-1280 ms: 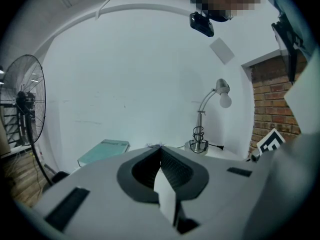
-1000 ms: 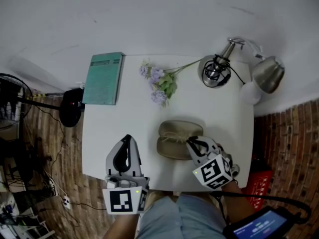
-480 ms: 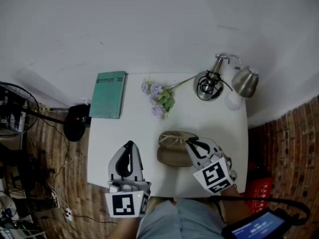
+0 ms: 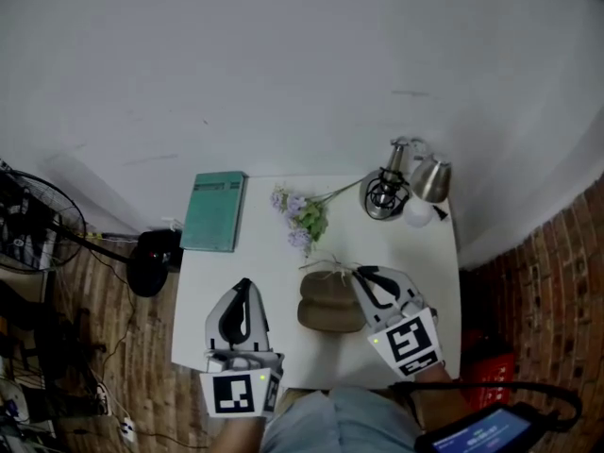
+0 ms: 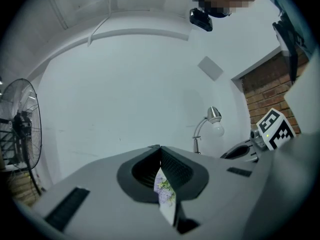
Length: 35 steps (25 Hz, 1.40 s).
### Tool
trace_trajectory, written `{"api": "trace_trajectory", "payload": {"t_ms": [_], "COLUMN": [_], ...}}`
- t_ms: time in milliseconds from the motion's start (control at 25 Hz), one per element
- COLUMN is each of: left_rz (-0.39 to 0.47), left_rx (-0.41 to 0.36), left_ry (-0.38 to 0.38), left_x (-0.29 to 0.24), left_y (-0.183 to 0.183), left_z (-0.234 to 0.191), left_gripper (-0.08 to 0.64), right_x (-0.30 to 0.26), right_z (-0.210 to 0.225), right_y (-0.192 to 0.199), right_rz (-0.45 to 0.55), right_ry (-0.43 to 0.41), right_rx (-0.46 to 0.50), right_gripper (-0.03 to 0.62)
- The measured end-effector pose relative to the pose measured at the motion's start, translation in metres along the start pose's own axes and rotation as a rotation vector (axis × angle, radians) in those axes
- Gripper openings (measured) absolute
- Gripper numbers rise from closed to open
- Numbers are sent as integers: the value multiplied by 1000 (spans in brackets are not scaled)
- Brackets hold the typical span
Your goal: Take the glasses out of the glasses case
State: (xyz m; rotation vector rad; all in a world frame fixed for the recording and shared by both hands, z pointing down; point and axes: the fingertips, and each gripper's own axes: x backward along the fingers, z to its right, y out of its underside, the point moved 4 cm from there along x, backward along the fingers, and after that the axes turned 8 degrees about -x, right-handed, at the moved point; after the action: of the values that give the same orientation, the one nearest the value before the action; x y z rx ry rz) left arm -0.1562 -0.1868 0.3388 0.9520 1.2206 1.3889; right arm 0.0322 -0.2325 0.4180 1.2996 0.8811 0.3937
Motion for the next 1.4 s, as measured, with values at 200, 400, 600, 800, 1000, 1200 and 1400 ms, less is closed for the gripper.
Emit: {"api": "trace_trajectory", "payload": {"t_ms": [200, 400, 600, 800, 1000, 1200, 1400], "left_rz": [30, 70, 113, 152, 182, 180, 180], "left_rx": [-2, -6, 2, -15, -20, -14, -14], "left_ry": [-26, -49, -75, -75, -87, -78, -72], "left_x": [7, 9, 11, 8, 8, 11, 12], "left_y": [-13, -27, -45, -63, -74, -73, -73], "left_z": [-6, -12, -18, -18, -21, -18, -16], "left_gripper": [6, 6, 6, 6, 6, 6, 6], "right_x": [11, 24, 39, 53, 60, 61, 63], "right_z": [3, 4, 3, 8, 6, 2, -1], "right_y": [-30, -65, -104, -131, -143, -142, -142], "right_rz": [87, 182, 289, 365, 409, 413, 423], "right_ry": [25, 54, 78, 99, 117, 115, 123], "right_rx": [18, 44, 49, 31, 43, 43, 36], "right_gripper": [41, 41, 41, 41, 41, 41, 38]}}
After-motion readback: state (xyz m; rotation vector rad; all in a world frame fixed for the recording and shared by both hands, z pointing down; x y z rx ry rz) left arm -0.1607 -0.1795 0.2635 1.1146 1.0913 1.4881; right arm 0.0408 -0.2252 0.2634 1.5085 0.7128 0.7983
